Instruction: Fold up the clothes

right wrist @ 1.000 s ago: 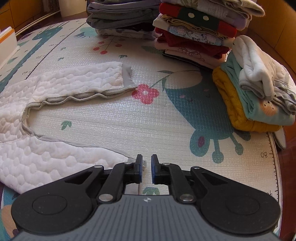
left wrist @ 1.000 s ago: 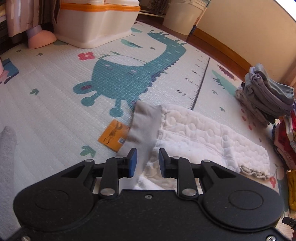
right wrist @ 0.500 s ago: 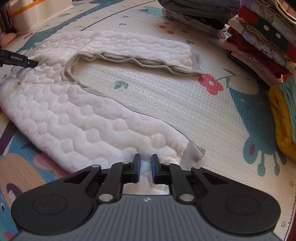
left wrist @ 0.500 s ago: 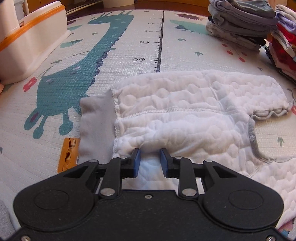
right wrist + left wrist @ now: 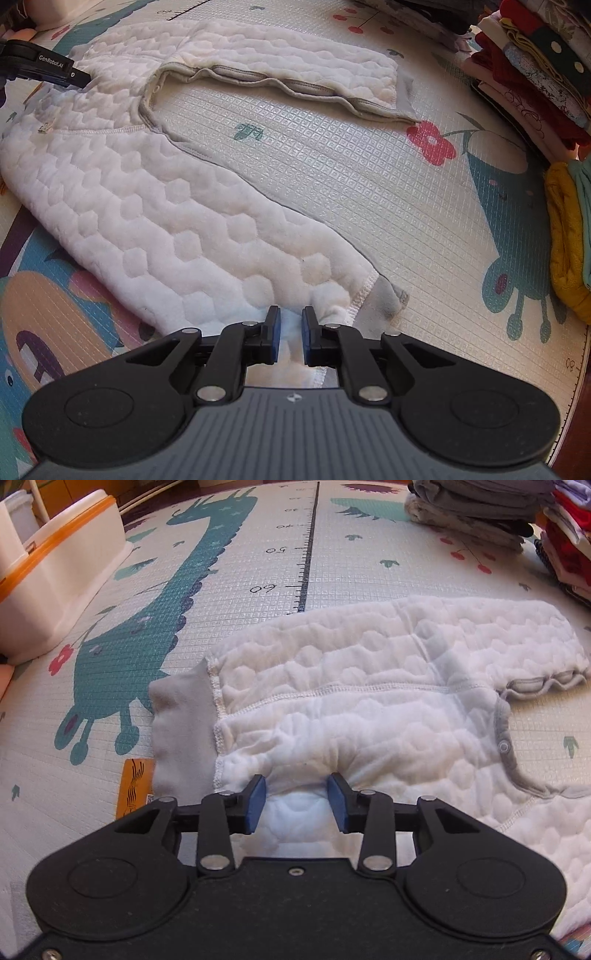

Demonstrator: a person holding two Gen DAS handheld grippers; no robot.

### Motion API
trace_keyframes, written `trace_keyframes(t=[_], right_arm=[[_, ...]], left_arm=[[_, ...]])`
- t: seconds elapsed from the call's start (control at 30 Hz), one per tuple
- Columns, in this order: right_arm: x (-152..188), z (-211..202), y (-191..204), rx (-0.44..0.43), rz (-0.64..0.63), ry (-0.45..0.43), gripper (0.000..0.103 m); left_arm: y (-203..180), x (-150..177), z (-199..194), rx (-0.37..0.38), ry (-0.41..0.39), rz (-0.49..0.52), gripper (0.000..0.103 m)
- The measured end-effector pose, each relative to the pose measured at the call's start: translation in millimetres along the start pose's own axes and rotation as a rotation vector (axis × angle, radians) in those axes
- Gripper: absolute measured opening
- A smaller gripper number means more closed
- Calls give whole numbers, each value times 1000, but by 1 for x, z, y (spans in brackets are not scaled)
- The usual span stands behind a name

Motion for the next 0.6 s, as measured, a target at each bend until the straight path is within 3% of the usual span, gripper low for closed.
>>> trace_keyframes(t=[0.03,0.13,0.4,0.47,0.53,0.6], right_arm=[[1,-1,0,-3,-7,13,14],[-3,-4,-4,-24,9,49,15],[-69,-14,-76,-147,441,-135,17],[-87,-4,-99,-163,556,-159,25],[-103,8,-115,-158,624,-178,42],[-120,22,-127,-126,643,-203,43]], left_arm=[[0,-2,-3,-4,-8,-11,38],[-2,-4,-23,59,-139,-74,36],[-21,-4,-18,153,-204,-138,36],[-21,-1,-14,169,-208,-164,36],[-21,2,-11,175,-215,-172,36],[-23,4,-6,166,-206,-160,36]])
Point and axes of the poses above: each gripper's, at about its wrist camera, not at the fingertips, and z roughly the way its jaws point, y to its left, x to its underside, the point moved 2 cm from there along z, roughly the way its jaws point, and after that the axes turned 8 degrees about x, right-handed, at the moved point
